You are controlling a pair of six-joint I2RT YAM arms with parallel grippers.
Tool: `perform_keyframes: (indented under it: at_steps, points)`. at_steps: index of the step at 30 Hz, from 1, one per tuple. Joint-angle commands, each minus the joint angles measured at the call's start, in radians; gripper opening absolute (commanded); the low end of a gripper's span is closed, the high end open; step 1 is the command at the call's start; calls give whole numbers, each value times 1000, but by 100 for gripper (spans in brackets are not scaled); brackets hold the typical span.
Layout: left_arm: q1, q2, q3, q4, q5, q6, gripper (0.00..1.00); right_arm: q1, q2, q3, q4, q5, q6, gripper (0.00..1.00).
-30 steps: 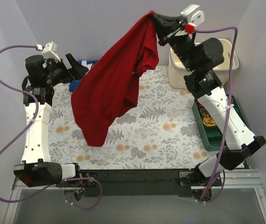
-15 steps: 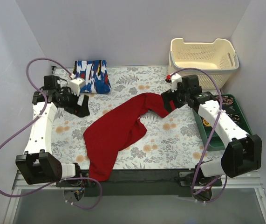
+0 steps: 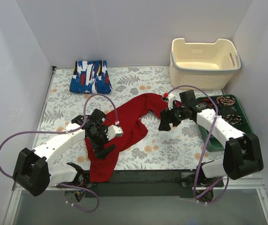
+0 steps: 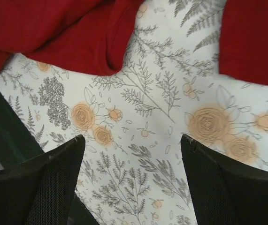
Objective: Fold and stack the mixed laundry pile
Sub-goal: Place the T-shirt at the center of the board, then flatten out the T-shirt at the center of the board.
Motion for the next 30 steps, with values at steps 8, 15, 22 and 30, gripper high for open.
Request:
perform_keyframes:
  at_steps: [8,15,22,30]
  points:
    - [-328,-91,-99,144,-50,-156,92,112,147,-53,321,-65,227,86]
    - [-491,-59,-165,143,-155,-67,92,171,287,-7,366,-6,277,81]
    - [-574,90,-150,177,-239,-73,70,191,380,45,366,-6,289,70]
    - [-473,-17,-45,180,-166,-170,0,161,338,35,298,-2,214,1]
